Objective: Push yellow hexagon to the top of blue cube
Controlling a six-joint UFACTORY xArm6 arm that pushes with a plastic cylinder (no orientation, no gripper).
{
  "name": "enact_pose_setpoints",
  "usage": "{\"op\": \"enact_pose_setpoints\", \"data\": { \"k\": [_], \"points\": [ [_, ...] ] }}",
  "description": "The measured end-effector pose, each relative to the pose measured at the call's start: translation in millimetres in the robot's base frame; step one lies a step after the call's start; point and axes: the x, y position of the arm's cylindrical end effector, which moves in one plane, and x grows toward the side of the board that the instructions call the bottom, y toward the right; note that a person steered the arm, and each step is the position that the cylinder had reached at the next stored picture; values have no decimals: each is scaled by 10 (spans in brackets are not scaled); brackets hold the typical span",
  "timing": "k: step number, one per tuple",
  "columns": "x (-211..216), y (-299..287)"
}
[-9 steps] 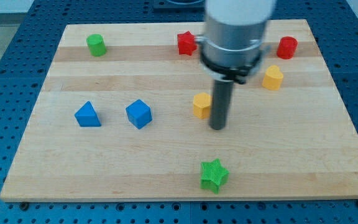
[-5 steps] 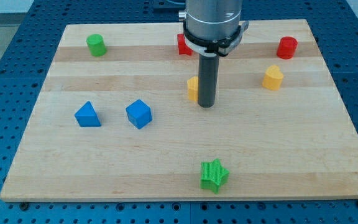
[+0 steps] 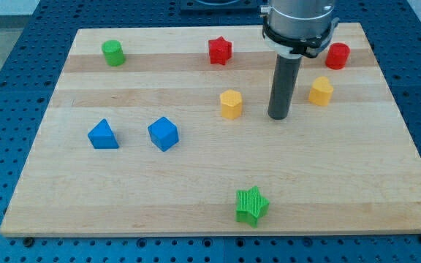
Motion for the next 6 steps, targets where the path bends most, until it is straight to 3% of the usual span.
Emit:
{"op": "enact_pose_setpoints", "data": {
  "k": [6],
  "points": [
    [0,-1161]
  ]
}}
